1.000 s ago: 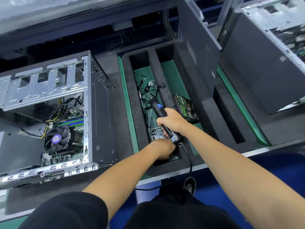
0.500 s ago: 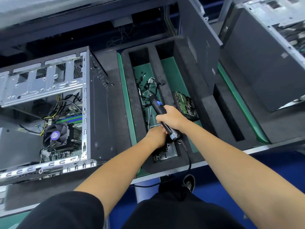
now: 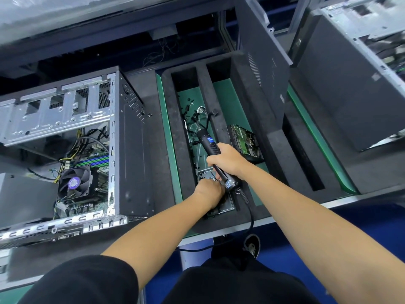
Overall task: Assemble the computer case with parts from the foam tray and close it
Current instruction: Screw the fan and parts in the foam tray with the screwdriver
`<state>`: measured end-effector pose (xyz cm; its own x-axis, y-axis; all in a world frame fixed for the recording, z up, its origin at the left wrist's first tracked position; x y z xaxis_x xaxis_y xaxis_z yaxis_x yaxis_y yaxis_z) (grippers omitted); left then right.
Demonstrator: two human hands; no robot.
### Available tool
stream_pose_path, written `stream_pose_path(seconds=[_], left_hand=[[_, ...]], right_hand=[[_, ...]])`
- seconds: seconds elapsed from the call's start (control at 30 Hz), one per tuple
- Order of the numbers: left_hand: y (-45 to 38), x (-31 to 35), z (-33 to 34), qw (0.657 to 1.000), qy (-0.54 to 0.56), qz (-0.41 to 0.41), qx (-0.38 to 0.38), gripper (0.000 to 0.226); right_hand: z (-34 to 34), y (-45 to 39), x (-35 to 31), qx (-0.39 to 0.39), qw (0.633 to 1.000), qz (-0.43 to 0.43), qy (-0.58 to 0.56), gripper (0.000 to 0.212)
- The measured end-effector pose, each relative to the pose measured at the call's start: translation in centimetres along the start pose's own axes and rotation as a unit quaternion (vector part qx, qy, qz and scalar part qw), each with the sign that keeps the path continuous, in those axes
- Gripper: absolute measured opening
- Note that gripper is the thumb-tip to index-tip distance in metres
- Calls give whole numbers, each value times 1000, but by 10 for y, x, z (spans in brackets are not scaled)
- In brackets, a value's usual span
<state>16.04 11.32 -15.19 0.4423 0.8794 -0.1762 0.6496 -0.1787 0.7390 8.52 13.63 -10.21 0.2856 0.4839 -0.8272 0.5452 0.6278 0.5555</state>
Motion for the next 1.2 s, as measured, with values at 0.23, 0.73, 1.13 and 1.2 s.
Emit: stream_pose_path(seconds=[0.23,0.73,1.13,1.2], left_hand=[[4,4,2,1000,-8,1,-10,37],[-3,3,7,1000,-6,3,-24,33],[-3,-16,-2,980,195,-46,-3,37],[-2,-16,-2,980,196,-45,-3,37]], right_hand=[[0,2,0,0,1000,4,-1,21],[0,0,1,-4,1000,-3,14,21],[1,-2,2,-11,1000,3,-8,24],[0,-2,3,-11,1000,5,-9,24]])
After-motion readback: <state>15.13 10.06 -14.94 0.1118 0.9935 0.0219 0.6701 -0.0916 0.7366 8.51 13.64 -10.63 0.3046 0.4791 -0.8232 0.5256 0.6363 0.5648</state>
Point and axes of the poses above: each hand's wrist, its own y-axis away from the middle knuckle, its own z-axis out of the palm, x = y × z, the point moved 8 cm from there along -y, towards the middle knuckle, and after that the axes turned 13 degrees about -x, right-handed, at the moved point
